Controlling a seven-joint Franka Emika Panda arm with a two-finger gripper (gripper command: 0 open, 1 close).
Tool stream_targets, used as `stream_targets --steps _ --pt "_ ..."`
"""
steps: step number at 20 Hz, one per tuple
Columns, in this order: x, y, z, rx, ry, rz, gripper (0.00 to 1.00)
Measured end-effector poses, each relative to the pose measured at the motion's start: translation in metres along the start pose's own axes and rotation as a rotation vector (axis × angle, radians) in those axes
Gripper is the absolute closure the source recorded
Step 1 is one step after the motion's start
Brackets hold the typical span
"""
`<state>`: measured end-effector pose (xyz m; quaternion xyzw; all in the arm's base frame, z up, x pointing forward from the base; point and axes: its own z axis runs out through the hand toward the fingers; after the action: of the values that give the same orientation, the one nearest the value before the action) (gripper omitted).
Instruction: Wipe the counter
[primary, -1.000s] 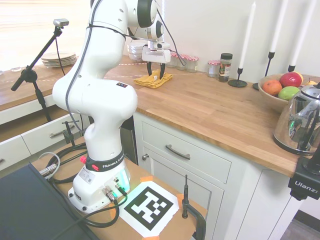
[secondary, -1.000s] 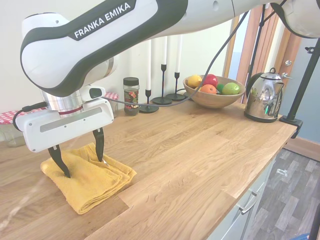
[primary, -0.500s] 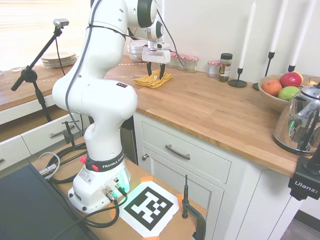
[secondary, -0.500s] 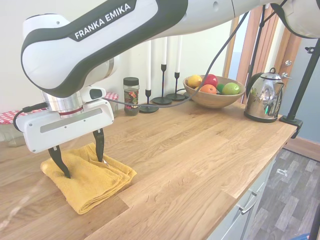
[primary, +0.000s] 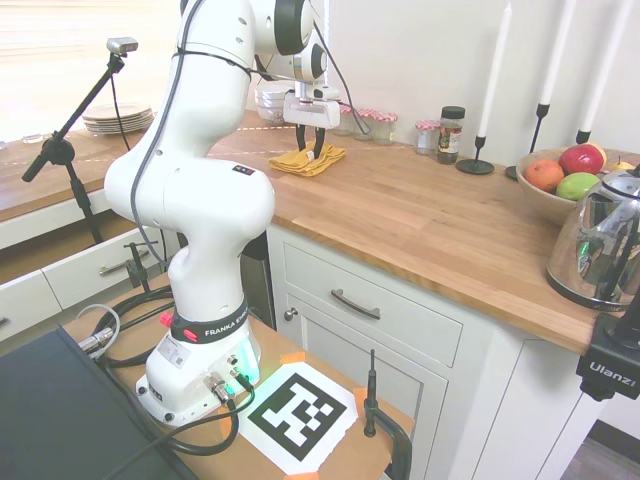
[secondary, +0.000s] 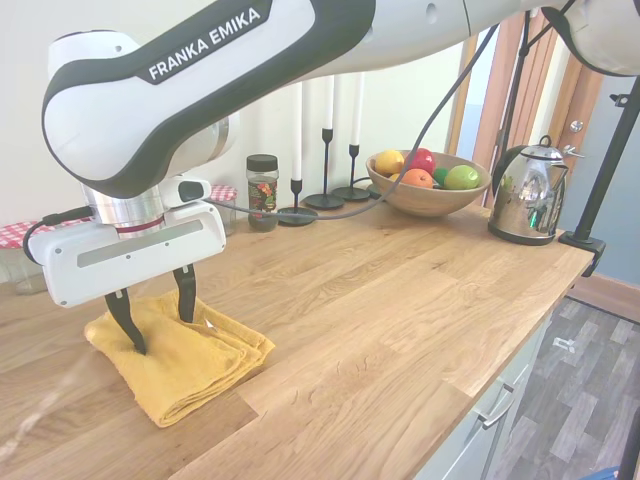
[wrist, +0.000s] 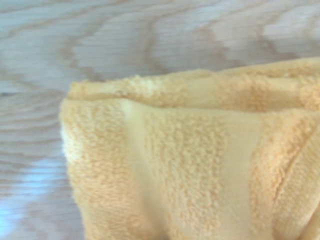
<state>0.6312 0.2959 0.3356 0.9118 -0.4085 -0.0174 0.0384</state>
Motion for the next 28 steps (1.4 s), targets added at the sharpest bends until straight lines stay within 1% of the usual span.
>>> stream_targets --steps 9,21,24,28 --pt "0.009 0.01 0.001 0.003 0.006 0.014 1.0" --pt "0.012 0.015 0.001 0.005 0.007 0.018 1.0" --pt "0.022 0.027 0.002 0.004 0.009 0.028 1.0" --pt "0.054 0.059 0.005 0.002 0.006 0.052 1.0"
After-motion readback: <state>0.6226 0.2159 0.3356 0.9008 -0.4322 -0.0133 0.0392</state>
